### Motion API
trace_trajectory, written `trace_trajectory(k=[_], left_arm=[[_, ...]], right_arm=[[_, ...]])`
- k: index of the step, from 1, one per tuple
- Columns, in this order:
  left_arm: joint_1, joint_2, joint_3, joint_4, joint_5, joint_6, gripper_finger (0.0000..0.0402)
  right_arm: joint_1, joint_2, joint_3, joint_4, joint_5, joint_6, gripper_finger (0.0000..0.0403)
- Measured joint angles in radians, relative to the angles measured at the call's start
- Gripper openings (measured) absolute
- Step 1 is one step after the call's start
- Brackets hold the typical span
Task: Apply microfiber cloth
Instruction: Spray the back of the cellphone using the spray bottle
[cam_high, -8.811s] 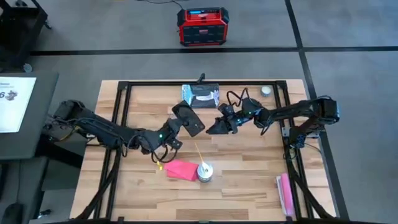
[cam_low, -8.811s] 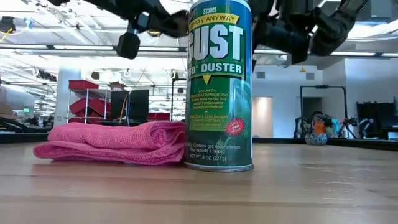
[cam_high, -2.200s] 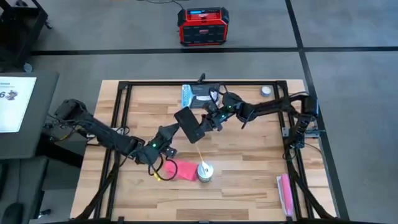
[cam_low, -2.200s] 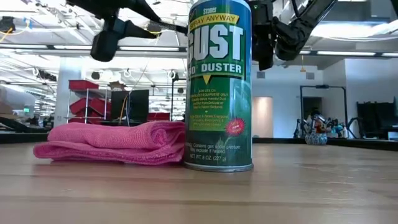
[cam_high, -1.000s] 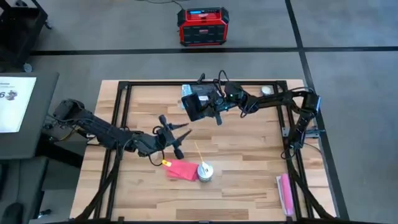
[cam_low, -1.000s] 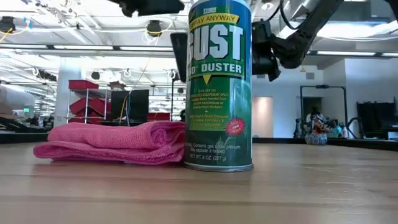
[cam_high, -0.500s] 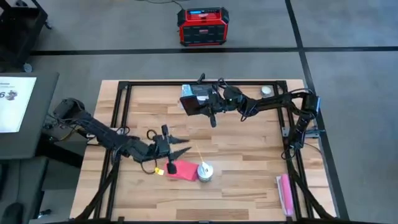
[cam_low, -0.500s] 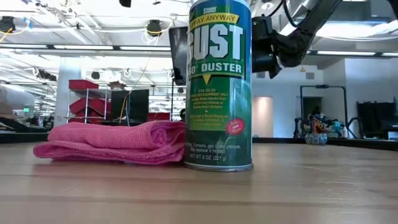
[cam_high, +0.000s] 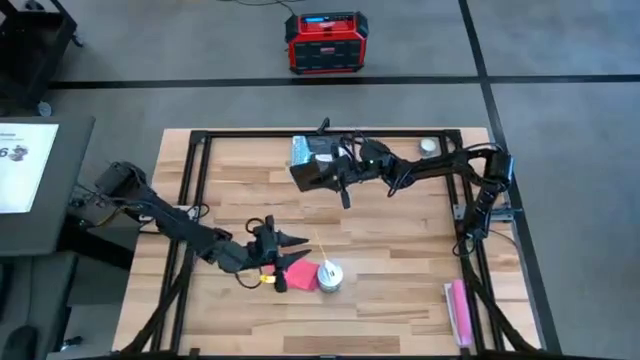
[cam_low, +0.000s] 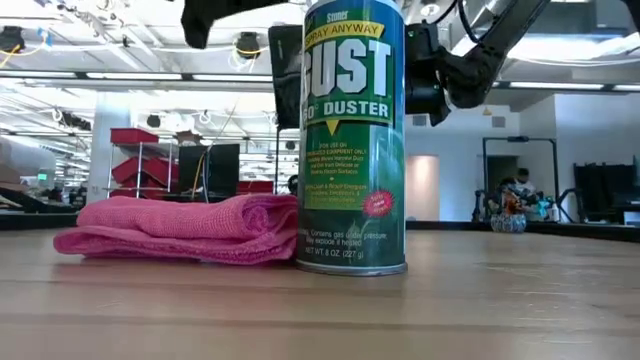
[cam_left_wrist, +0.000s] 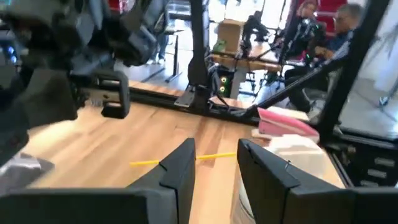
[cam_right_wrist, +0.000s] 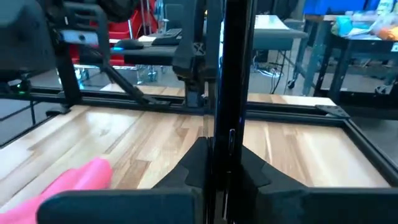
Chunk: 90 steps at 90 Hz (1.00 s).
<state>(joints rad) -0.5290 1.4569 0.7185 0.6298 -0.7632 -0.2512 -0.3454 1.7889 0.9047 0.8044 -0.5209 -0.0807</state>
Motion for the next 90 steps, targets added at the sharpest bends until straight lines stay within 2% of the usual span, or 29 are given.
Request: trace_trajectory(k=[18, 40, 48, 59, 76, 90], left_arm=[[-0.005, 0.100, 0.114, -0.017, 0.032, 0.001, 0.0100], [-0.037, 0.134, 0.285, -0.329, 0.050, -0.105, 0.0100], [-0.054, 0.133, 0.333, -0.425, -0.004, -0.116, 0.0095], [-0.078, 0.132, 0.391, -0.550, -0.078, -0.142, 0.0074], [-0.078, 0.133, 0.399, -0.688, -0.078, -0.277, 0.0009], [-0.077, 0.133, 0.399, -0.703, -0.073, -0.329, 0.0002]], right_arm=[[-0.010, 0.000, 0.000, -0.023, 0.003, 0.000, 0.0017], [-0.032, 0.000, 0.000, -0.045, 0.004, -0.006, 0.0017], [-0.038, 0.000, 0.000, -0.042, 0.005, -0.008, 0.0017], [-0.037, 0.000, 0.000, -0.044, 0.003, -0.010, 0.0017], [-0.037, 0.000, 0.000, -0.043, 0.001, -0.010, 0.0017], [-0.037, 0.000, 0.000, -0.043, 0.001, -0.006, 0.0017]])
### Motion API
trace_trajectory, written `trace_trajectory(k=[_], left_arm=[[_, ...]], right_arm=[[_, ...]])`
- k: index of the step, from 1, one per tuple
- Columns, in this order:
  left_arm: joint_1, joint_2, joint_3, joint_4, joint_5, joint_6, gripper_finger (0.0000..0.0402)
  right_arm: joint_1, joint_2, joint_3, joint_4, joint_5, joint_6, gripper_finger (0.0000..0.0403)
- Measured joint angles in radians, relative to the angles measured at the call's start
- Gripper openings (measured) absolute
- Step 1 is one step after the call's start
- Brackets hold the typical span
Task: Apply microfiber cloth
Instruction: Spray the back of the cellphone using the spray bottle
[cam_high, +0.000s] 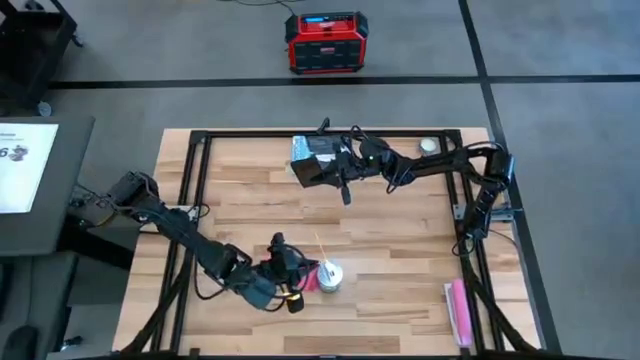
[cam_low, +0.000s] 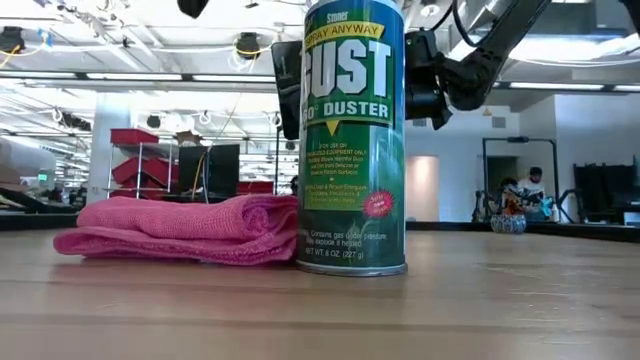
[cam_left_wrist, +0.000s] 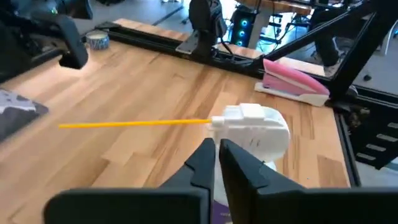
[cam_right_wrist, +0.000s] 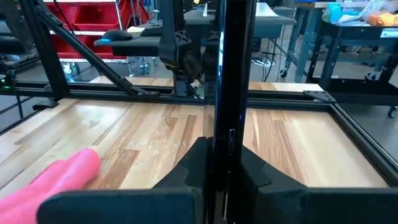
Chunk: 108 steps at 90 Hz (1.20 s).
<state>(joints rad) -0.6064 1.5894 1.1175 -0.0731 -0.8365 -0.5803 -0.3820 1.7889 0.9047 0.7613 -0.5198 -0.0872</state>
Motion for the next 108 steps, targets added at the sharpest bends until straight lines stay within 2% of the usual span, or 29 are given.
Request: trace_trajectory(k=[58, 108], left_arm=[[0.044, 0.017, -0.001, 0.046, 0.101, -0.010, 0.0000], [0.084, 0.016, -0.001, 0.048, 0.125, 0.093, 0.0000]], right_arm=[[0.001, 0.000, 0.000, -0.002, -0.001, 0.001, 0.0017], [0.001, 0.000, 0.000, -0.023, 0.000, 0.001, 0.0017]])
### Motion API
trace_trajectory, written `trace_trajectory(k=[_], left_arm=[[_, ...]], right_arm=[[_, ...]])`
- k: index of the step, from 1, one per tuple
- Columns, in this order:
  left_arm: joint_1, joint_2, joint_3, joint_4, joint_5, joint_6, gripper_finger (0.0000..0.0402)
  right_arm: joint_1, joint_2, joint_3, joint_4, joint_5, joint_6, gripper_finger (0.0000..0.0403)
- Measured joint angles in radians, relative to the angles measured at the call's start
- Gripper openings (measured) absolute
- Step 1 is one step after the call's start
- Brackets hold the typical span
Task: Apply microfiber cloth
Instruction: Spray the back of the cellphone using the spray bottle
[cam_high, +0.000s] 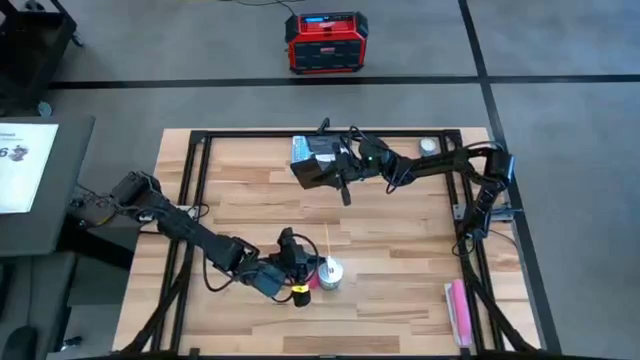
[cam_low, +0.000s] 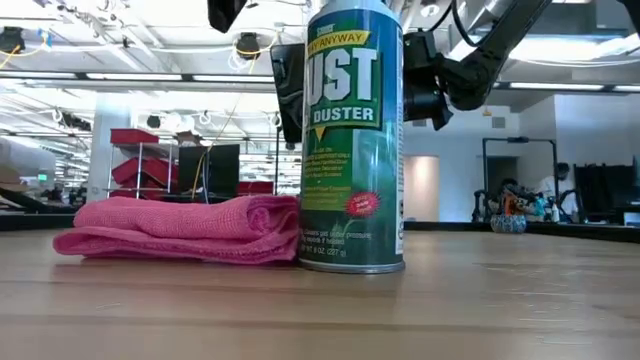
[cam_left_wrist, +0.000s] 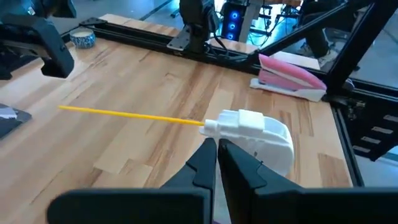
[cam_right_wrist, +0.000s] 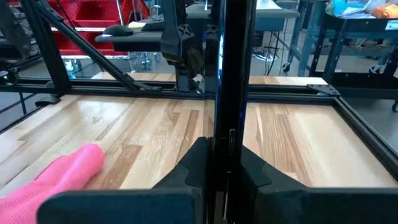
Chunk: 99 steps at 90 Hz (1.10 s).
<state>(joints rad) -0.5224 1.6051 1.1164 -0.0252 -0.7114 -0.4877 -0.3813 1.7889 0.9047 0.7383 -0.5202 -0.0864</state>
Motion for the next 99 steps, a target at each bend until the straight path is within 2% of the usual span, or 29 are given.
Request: trace_trajectory(k=[12, 27, 38, 49, 66, 74, 82, 99], left_arm=[[-0.005, -0.008, 0.000, -0.007, 0.000, 0.073, 0.0000], [-0.024, -0.059, 0.000, -0.035, -0.001, 0.201, 0.0000], [-0.024, -0.103, 0.000, -0.101, -0.001, 0.244, 0.0000], [-0.005, -0.136, 0.000, -0.133, 0.004, 0.292, 0.0000], [0.063, -0.154, 0.001, -0.130, 0.118, 0.339, 0.0000], [0.095, -0.153, 0.001, -0.132, 0.188, 0.359, 0.0000], [0.112, -0.153, 0.001, -0.108, 0.216, 0.394, 0.0000], [0.124, -0.152, 0.052, -0.142, 0.306, 0.449, 0.0000]], right_arm=[[0.000, 0.000, 0.000, -0.001, 0.004, -0.001, 0.0017], [-0.007, -0.024, -0.012, -0.006, 0.076, -0.018, 0.0017], [-0.015, -0.113, -0.091, 0.025, 0.152, -0.052, 0.0016], [-0.039, -0.218, -0.196, 0.060, 0.156, -0.018, 0.0016], [-0.012, -0.298, -0.286, 0.072, 0.157, 0.030, 0.0016], [0.027, -0.291, -0.289, 0.069, 0.153, 0.033, 0.0016], [0.062, -0.269, -0.289, 0.097, 0.158, 0.034, 0.0016], [0.073, -0.230, -0.288, 0.132, 0.171, 0.070, 0.0016]])
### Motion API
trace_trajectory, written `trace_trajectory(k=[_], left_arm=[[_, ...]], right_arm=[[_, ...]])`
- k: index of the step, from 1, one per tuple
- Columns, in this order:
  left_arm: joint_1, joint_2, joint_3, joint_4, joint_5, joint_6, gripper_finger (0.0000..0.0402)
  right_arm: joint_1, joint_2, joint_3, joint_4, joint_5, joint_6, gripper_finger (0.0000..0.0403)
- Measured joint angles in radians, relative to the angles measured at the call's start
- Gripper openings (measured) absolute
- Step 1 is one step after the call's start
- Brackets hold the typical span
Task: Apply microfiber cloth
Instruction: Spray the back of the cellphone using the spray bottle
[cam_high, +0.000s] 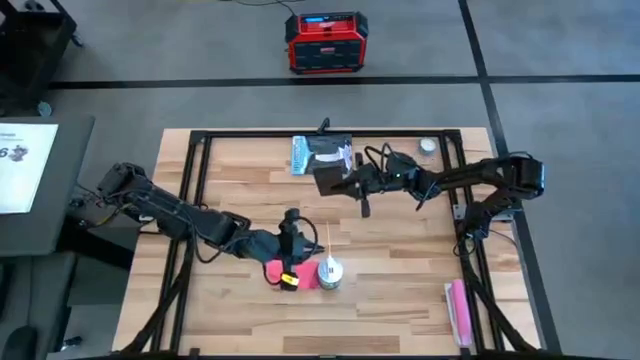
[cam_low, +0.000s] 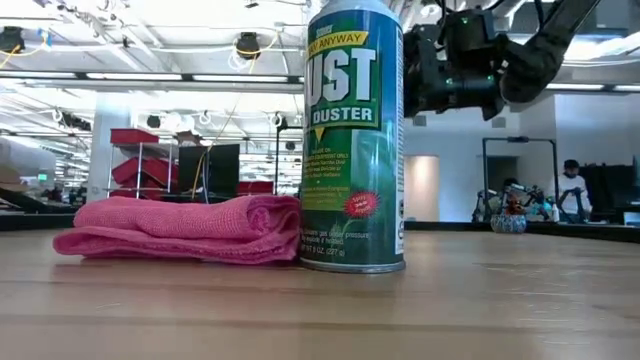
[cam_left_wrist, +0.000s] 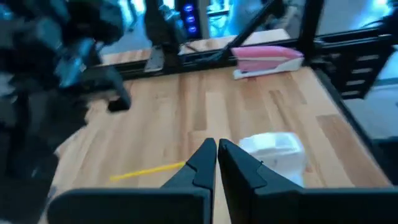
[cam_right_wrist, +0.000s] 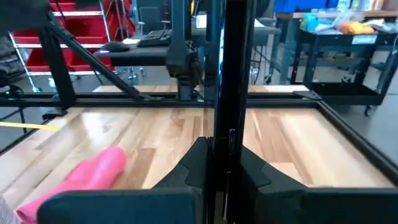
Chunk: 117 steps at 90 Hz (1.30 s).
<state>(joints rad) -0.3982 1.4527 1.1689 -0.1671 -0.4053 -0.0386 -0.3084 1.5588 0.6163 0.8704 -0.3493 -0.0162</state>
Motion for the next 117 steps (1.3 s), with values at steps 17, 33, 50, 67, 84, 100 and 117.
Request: trace_trajectory(k=[17, 33, 50, 67, 84, 100, 117], left_arm=[[0.024, 0.005, 0.076, -0.113, 0.055, 0.019, 0.0000], [0.067, 0.005, 0.133, -0.231, 0.159, 0.025, 0.0000], [0.096, 0.006, 0.173, -0.293, 0.219, 0.035, 0.0000], [0.111, 0.077, 0.254, -0.360, 0.255, 0.070, 0.0000], [0.110, 0.190, 0.403, -0.509, 0.263, 0.120, 0.0000], [0.111, 0.254, 0.515, -0.617, 0.264, 0.132, 0.0000], [0.110, 0.299, 0.557, -0.665, 0.268, 0.131, 0.0000]], right_arm=[[0.008, 0.001, 0.001, 0.001, 0.028, 0.008, 0.0016], [0.006, 0.001, 0.001, 0.000, 0.035, 0.008, 0.0016], [0.014, 0.001, 0.003, -0.002, 0.036, 0.009, 0.0016], [0.023, 0.001, 0.020, -0.003, 0.037, 0.006, 0.0016], [0.017, 0.001, 0.021, -0.020, 0.043, -0.007, 0.0016], [0.019, 0.001, 0.021, -0.022, 0.043, -0.009, 0.0016], [0.021, 0.001, 0.021, -0.025, 0.045, -0.010, 0.0016]])
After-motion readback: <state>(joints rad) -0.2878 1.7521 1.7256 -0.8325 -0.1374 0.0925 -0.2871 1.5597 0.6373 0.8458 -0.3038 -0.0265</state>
